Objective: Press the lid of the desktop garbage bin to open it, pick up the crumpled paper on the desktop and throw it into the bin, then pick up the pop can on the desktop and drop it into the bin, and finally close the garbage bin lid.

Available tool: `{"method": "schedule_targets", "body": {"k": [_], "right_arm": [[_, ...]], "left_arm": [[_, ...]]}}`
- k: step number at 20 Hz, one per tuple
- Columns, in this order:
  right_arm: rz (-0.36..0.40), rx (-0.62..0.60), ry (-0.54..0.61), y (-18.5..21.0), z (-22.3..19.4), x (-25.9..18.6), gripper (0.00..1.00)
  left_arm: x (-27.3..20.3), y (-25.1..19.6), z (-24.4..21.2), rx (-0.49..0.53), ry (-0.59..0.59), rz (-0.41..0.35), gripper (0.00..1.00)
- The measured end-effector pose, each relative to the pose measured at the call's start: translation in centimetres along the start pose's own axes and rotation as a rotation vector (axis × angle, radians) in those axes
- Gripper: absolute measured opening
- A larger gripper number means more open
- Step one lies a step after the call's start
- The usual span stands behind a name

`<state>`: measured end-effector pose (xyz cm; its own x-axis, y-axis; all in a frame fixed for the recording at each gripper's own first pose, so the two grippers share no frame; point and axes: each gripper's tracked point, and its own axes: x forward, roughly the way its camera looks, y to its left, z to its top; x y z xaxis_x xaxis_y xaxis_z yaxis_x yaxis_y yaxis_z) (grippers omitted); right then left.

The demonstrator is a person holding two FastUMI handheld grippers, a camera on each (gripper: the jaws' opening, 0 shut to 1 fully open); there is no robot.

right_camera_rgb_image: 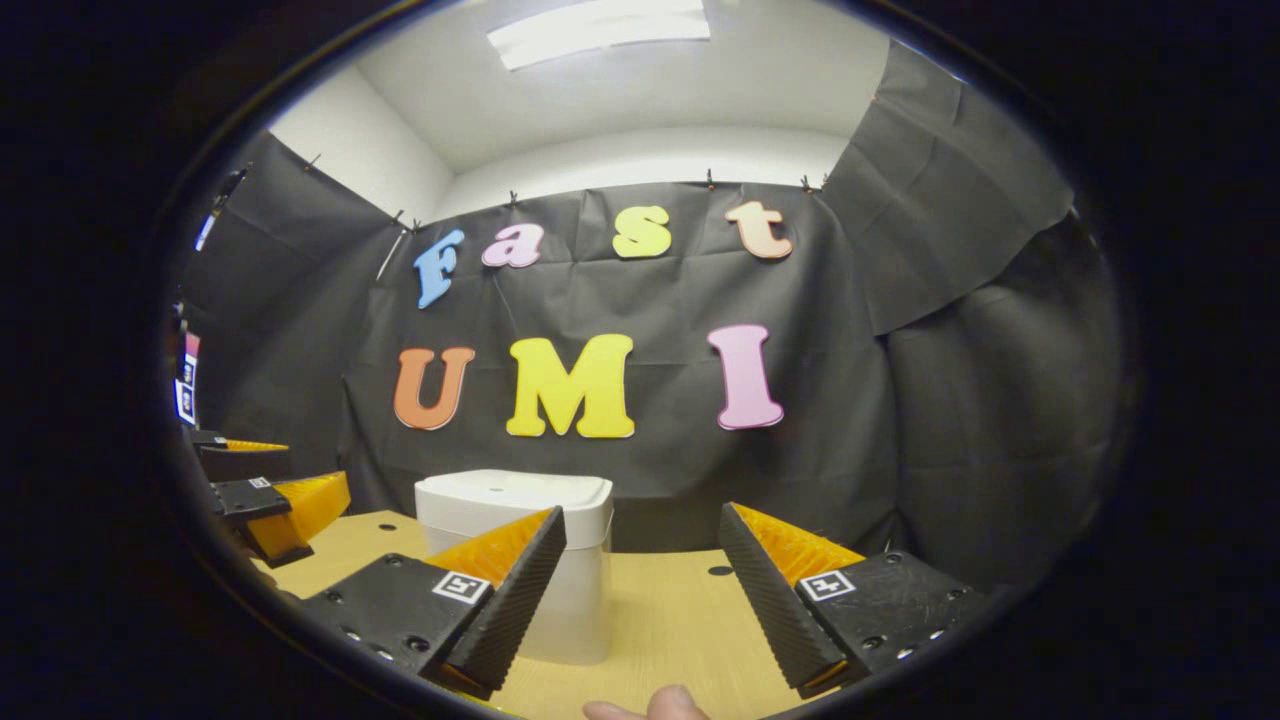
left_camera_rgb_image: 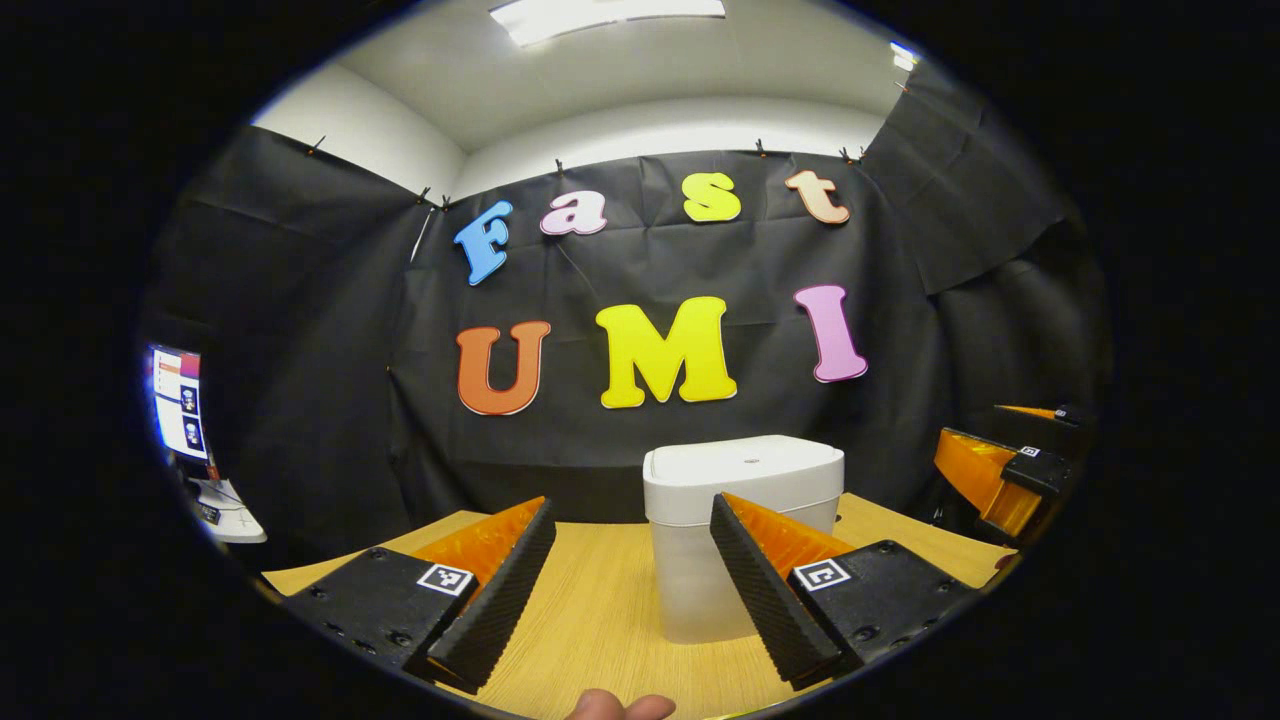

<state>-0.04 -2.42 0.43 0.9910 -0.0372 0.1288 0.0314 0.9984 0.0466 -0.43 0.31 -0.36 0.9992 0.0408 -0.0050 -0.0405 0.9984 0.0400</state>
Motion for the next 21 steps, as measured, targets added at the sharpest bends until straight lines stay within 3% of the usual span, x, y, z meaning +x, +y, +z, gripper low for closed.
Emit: {"method": "schedule_targets", "body": {"k": [8,20,21], "right_arm": [[0.0,-0.007,0.012,0.3,-0.1,-0.2,0.96],[-0.005,-0.023,0.034,1.0,-1.0,0.1,0.94],[-0.01,-0.022,0.038,0.9,-1.0,0.1,0.99]], "left_arm": [[-0.3,-0.7,0.0,-0.065,0.022,-0.041,1.0],[0.0,0.4,-0.5,-0.074,0.036,-0.014,1.0],[-0.2,0.4,-0.4,-0.073,0.037,-0.013,1.0]]}}
